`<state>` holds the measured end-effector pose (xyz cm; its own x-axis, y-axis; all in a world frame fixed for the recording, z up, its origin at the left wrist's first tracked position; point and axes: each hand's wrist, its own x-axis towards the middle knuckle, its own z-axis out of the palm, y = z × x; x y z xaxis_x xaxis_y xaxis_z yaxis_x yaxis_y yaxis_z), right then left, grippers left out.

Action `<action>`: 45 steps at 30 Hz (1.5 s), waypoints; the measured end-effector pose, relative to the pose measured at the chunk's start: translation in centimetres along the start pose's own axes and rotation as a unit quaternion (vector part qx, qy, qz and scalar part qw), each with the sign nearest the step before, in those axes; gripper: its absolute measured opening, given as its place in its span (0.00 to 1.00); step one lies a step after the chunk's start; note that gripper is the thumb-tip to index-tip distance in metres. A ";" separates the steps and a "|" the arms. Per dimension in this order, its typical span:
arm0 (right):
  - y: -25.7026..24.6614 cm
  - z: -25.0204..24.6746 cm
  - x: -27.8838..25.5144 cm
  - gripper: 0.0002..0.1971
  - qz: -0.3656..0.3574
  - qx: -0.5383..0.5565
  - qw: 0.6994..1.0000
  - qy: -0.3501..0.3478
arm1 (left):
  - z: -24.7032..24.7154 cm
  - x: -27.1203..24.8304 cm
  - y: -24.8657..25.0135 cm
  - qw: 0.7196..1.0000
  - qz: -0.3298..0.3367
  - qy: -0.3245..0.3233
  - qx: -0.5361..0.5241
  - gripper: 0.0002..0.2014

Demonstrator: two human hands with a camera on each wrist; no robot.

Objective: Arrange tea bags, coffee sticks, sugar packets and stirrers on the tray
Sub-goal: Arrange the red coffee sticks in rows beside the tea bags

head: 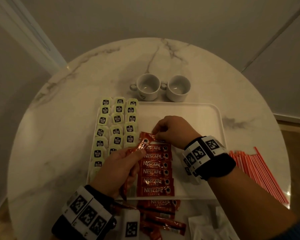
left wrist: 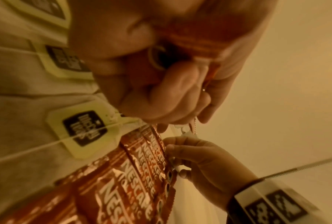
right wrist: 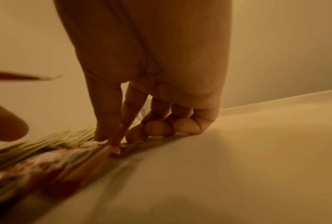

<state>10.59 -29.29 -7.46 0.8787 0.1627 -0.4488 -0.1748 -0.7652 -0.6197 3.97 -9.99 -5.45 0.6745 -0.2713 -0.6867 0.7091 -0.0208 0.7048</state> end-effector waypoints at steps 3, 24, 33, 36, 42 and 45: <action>-0.1 0.2 0.0 0.07 0.004 -0.010 1.000 -0.001 | 0.6 -0.2 -0.6 0.997 0.020 -0.010 0.073 0.09; 0.1 -0.2 -0.6 0.08 -0.016 0.034 0.998 0.049 | 0.9 -0.4 -0.6 0.994 0.049 -0.015 0.099 0.16; -3.8 -3.0 -5.3 0.08 -0.079 0.284 0.951 -0.091 | 0.1 -0.7 1.5 0.991 0.029 -0.119 -0.058 0.21; -3.4 -3.2 -5.4 0.09 -0.087 0.249 0.960 -0.094 | -0.2 -0.7 1.7 0.989 0.035 -0.124 -0.072 0.24; -2.1 -3.6 -5.3 0.07 -0.054 0.378 0.923 0.050 | -2.2 -0.4 2.1 0.984 0.078 -0.048 -0.156 0.22; -2.0 -3.2 -5.1 0.03 -0.029 0.363 0.927 0.083 | -2.3 -0.1 2.9 0.981 0.116 0.002 -0.154 0.11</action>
<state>7.91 -30.62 -1.87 0.9417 0.0469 -0.3332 -0.3253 -0.1261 -0.9372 6.43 -7.78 -3.75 0.8256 -0.2306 -0.5149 0.5642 0.3337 0.7552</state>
